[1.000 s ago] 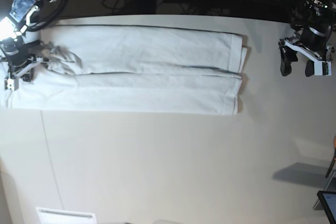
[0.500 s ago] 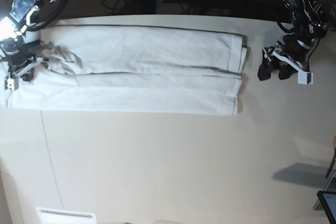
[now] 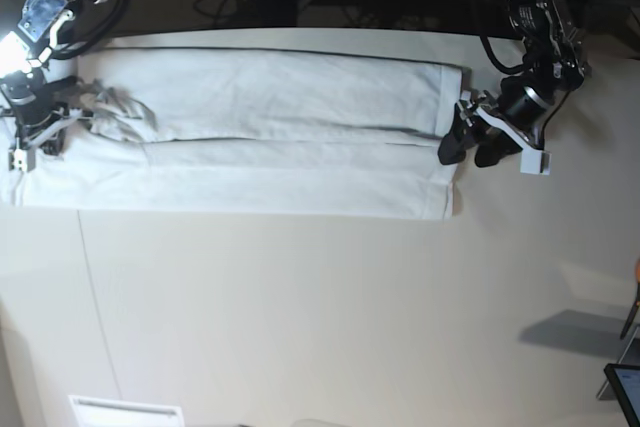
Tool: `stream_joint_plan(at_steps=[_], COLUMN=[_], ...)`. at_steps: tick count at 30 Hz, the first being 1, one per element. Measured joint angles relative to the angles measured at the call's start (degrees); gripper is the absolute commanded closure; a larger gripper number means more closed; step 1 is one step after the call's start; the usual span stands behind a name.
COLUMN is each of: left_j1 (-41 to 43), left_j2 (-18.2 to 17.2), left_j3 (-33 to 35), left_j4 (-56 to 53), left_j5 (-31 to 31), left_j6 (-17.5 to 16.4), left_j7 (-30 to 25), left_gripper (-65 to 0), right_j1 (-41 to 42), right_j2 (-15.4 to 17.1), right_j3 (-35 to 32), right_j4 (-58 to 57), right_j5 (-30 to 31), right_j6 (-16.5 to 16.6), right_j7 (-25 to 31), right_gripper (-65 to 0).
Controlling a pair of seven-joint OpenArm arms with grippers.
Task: Fold the T-shirt properly
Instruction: 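Lower the left gripper back onto the folded shirt's end, then grasp the strip end with the left gripper and fold it toward the right gripper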
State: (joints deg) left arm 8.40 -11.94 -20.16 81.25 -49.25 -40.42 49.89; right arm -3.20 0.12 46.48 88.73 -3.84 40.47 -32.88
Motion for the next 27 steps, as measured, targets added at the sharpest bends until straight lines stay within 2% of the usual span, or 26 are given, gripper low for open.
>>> stream_joint_plan(at_steps=[5,7,12,13,22,27], left_j1=[-0.59,-0.46,0.0,0.04,0.13,2.29], left_j2=[0.72,1.31,1.66,1.92,1.9,2.23], left_j3=[2.95,2.56,2.69,2.67,2.58,2.97], left_j4=[0.0,0.0,-0.42,-0.42,1.73,12.24], left_j5=[-0.35,-0.42,0.5,0.39,1.38,9.66], left_j6=[-0.17,-0.13,0.02,0.02,0.04,0.76], left_j7=[-0.02,-0.02,1.14,1.09,2.47,3.65], left_gripper=[-48.2,-39.1,-3.4,0.0,0.0,0.0], right_j1=[0.0,0.0,0.0,0.0,0.0,0.0], right_j2=[0.0,0.0,0.0,0.0,0.02,0.0], right_j3=[0.0,0.0,0.0,0.0,0.0,0.0], right_j4=[0.0,0.0,0.0,0.0,0.0,0.0], right_j5=[0.0,0.0,-0.02,0.0,0.0,0.02], right_j6=[0.0,0.0,0.0,0.0,0.0,0.04], right_j7=[0.0,0.0,0.0,0.0,0.0,0.0], right_gripper=[-0.3,-0.3,-0.3,-0.3,-0.3,-0.3])
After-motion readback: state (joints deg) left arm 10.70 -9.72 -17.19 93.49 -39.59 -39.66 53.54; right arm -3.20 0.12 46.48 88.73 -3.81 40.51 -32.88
